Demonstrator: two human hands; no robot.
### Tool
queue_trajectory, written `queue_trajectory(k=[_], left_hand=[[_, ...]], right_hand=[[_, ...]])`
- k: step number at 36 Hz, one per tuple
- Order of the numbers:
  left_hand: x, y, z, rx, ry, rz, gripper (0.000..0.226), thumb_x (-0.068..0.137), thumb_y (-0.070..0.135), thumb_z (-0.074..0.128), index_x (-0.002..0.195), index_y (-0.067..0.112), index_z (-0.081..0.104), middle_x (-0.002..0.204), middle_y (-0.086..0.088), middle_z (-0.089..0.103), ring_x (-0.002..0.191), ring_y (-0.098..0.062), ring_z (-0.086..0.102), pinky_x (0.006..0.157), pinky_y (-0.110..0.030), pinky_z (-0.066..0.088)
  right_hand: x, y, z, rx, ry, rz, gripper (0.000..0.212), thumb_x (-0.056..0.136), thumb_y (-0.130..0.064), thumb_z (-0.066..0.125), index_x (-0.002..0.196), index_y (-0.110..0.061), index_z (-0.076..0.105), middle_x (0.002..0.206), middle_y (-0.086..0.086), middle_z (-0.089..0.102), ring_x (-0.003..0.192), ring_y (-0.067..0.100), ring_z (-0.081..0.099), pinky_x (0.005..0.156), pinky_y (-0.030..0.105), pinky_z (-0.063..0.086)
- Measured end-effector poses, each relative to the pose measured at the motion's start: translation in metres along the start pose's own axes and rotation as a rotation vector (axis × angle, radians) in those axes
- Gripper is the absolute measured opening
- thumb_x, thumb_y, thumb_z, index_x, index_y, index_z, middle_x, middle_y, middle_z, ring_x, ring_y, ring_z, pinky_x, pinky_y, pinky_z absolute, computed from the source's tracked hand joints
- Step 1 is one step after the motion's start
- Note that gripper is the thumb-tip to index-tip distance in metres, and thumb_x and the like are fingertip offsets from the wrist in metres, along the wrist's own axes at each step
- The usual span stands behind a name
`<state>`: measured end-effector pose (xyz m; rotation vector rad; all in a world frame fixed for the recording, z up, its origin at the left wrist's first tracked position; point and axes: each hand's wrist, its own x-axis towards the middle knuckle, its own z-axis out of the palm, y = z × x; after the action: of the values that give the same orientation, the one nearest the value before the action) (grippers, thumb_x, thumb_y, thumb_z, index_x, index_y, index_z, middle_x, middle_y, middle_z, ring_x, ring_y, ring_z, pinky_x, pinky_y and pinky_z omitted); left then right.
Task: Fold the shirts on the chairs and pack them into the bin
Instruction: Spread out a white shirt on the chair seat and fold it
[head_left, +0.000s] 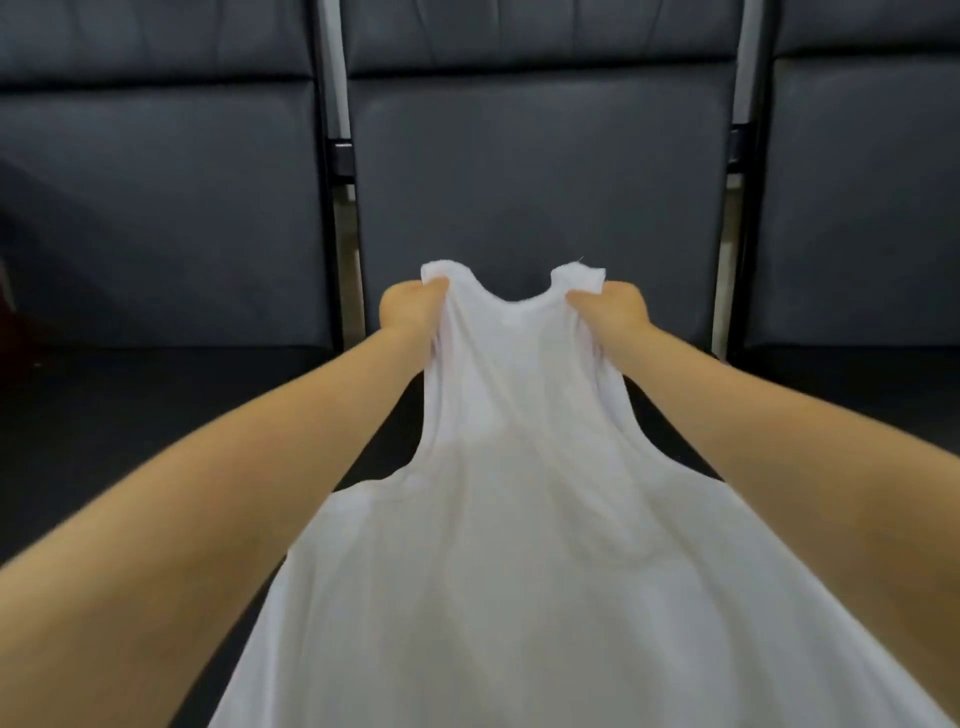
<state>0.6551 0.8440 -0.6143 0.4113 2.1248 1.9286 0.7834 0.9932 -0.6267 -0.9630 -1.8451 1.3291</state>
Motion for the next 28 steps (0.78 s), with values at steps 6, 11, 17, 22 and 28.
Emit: queue_trajectory(k=[6, 11, 17, 22, 28], left_hand=[[-0.049, 0.054, -0.036, -0.082, -0.128, 0.109, 0.019, 0.09, 0.027, 0.064, 0.107, 0.018, 0.062, 0.111, -0.003, 0.065, 0.103, -0.022, 0.063, 0.095, -0.038, 0.051], [-0.123, 0.042, -0.083, 0.182, -0.321, 0.3, 0.021, 0.094, 0.021, 0.058, 0.105, 0.004, 0.065, 0.113, -0.015, 0.065, 0.103, -0.029, 0.063, 0.096, -0.043, 0.052], [-0.202, -0.003, -0.148, 0.928, -1.144, 0.273, 0.022, 0.092, 0.014, 0.059, 0.11, 0.026, 0.065, 0.111, 0.007, 0.065, 0.105, -0.003, 0.059, 0.092, -0.021, 0.048], [-0.2, -0.015, -0.148, 0.891, -0.997, 0.274, 0.028, 0.093, 0.012, 0.051, 0.108, 0.031, 0.067, 0.113, 0.015, 0.064, 0.109, -0.001, 0.058, 0.091, -0.018, 0.045], [-0.161, -0.034, -0.113, 0.999, -0.489, 0.07, 0.05, 0.091, 0.044, 0.059, 0.131, 0.015, 0.047, 0.097, 0.0, 0.068, 0.072, -0.015, 0.064, 0.069, -0.029, 0.055]], right_hand=[[-0.055, -0.043, -0.054, 0.217, -0.141, 0.0, 0.022, 0.092, -0.022, 0.063, 0.112, -0.013, 0.063, 0.104, 0.005, 0.068, 0.097, 0.023, 0.066, 0.091, 0.039, 0.053], [-0.134, -0.033, -0.097, 0.054, -0.297, -0.087, 0.021, 0.094, -0.018, 0.06, 0.11, -0.008, 0.068, 0.107, 0.01, 0.072, 0.101, 0.027, 0.068, 0.095, 0.044, 0.052], [-0.212, 0.006, -0.149, -0.73, -0.908, -0.053, 0.018, 0.091, -0.022, 0.061, 0.103, -0.03, 0.071, 0.107, -0.015, 0.065, 0.097, -0.001, 0.062, 0.078, 0.018, 0.05], [-0.214, 0.009, -0.151, -0.594, -0.625, -0.102, 0.021, 0.088, -0.016, 0.054, 0.101, -0.026, 0.069, 0.1, -0.011, 0.064, 0.09, 0.004, 0.058, 0.066, 0.013, 0.043], [-0.176, 0.025, -0.115, -0.576, -0.272, 0.088, 0.062, 0.094, -0.034, 0.061, 0.146, -0.017, 0.034, 0.086, 0.004, 0.065, 0.06, 0.012, 0.054, 0.047, 0.02, 0.04]])
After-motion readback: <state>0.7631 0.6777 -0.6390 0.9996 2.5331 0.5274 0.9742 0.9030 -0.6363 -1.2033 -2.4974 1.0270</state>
